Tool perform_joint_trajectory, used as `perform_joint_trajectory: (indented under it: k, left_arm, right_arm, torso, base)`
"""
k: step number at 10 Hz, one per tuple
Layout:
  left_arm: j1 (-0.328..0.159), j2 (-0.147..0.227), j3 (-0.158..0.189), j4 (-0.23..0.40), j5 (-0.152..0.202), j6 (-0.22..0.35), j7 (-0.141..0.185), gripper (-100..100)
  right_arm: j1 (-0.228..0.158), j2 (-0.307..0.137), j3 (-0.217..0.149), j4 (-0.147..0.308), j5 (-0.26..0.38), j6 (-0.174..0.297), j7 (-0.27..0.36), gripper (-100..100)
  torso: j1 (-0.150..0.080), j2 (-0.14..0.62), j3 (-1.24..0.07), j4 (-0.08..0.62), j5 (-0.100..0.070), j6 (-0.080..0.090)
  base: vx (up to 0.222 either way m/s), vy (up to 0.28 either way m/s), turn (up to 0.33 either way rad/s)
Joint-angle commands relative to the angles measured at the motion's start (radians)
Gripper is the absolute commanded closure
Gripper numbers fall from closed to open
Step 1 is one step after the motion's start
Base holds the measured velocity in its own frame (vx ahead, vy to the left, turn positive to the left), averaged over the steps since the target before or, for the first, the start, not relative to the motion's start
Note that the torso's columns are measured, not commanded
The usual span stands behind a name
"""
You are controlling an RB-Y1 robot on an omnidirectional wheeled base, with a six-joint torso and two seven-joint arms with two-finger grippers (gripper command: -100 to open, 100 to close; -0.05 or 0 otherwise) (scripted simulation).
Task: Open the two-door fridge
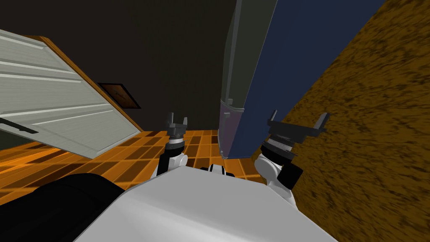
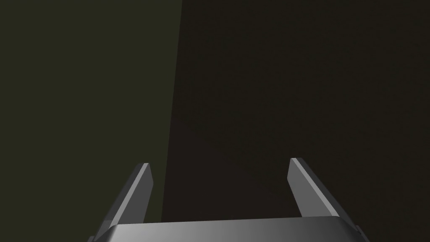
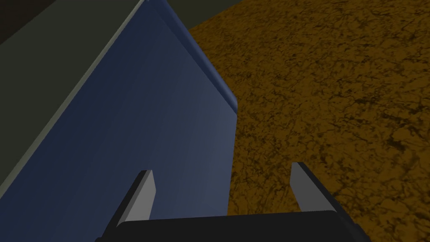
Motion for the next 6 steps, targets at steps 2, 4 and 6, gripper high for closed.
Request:
perform_joint_trajectory:
  k: [2, 4, 6]
  left_arm:
    - [0.0, 0.0, 0.0, 0.0, 0.0, 0.0, 0.0, 0]
    - [0.0, 0.0, 0.0, 0.0, 0.0, 0.0, 0.0, 0]
    - [0.0, 0.0, 0.0, 0.0, 0.0, 0.0, 0.0, 0]
  right_arm:
    - [-0.035, -0.01, 0.007, 0.004, -0.101, -0.023, -0.013, -100]
    - [-0.065, -0.016, 0.015, 0.008, -0.161, -0.043, -0.023, -100]
    - [-0.096, -0.021, 0.021, 0.014, -0.218, -0.061, -0.032, -100]
  torso:
    - [0.0, 0.0, 0.0, 0.0, 0.0, -0.001]
    - [0.0, 0.0, 0.0, 0.0, 0.0, 0.0]
    - [0.0, 0.0, 0.0, 0.0, 0.0, 0.0]
  base:
    - [0.007, -0.012, 0.124]
    - [0.011, -0.016, 0.111]
    - [0.008, -0.011, 0.075]
